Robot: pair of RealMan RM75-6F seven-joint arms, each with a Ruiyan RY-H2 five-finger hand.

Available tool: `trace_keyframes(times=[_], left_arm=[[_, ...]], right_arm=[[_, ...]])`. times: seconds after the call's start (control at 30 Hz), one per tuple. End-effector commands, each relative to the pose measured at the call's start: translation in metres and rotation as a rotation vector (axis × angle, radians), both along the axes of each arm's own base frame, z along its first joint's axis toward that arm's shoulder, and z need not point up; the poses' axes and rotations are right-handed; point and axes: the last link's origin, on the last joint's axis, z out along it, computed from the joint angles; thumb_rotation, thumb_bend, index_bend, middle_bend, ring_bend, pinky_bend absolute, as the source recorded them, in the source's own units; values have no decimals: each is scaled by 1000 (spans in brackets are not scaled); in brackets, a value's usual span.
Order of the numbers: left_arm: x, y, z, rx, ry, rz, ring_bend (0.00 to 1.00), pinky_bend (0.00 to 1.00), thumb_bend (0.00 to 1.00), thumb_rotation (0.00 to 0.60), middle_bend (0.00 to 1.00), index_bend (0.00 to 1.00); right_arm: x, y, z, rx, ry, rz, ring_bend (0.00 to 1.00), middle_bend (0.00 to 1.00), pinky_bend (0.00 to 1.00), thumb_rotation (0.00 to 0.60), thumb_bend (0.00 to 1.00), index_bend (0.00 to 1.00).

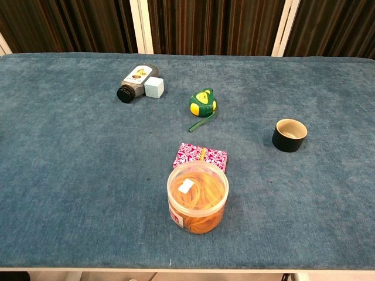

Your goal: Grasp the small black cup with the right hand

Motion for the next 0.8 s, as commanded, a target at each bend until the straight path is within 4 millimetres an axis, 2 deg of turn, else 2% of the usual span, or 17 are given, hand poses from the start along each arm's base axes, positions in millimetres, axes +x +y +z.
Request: trace_keyframes(times=[0.03,0.3,0.53,0.67,0.8], left_arm=[[0,0,0,1,3,-4,125,84,461,600,42,144],[0,0,-2,-7,10,-6,126,84,461,600,42,144],[1,-1,0,2,13,-7,126,84,461,600,42,144],[3,-3,1,13,12,-6,126,84,461,600,42,144],[2,-4,2,19,10,3,126,84,461,600,42,144]], right_arm=[[0,0,0,1,-1,-1,150,164,233,600,243,158],[-6,-3,5,-13,-11,-22,150,164,234,600,243,157],[-14,-10,0,26,-20,-47,150,164,234,600,243,155],[-23,-22,-6,46,-11,-79,150,164,217,600,241,144],[-31,-45,-19,111,-58,-114,144,165,178,600,239,132]])
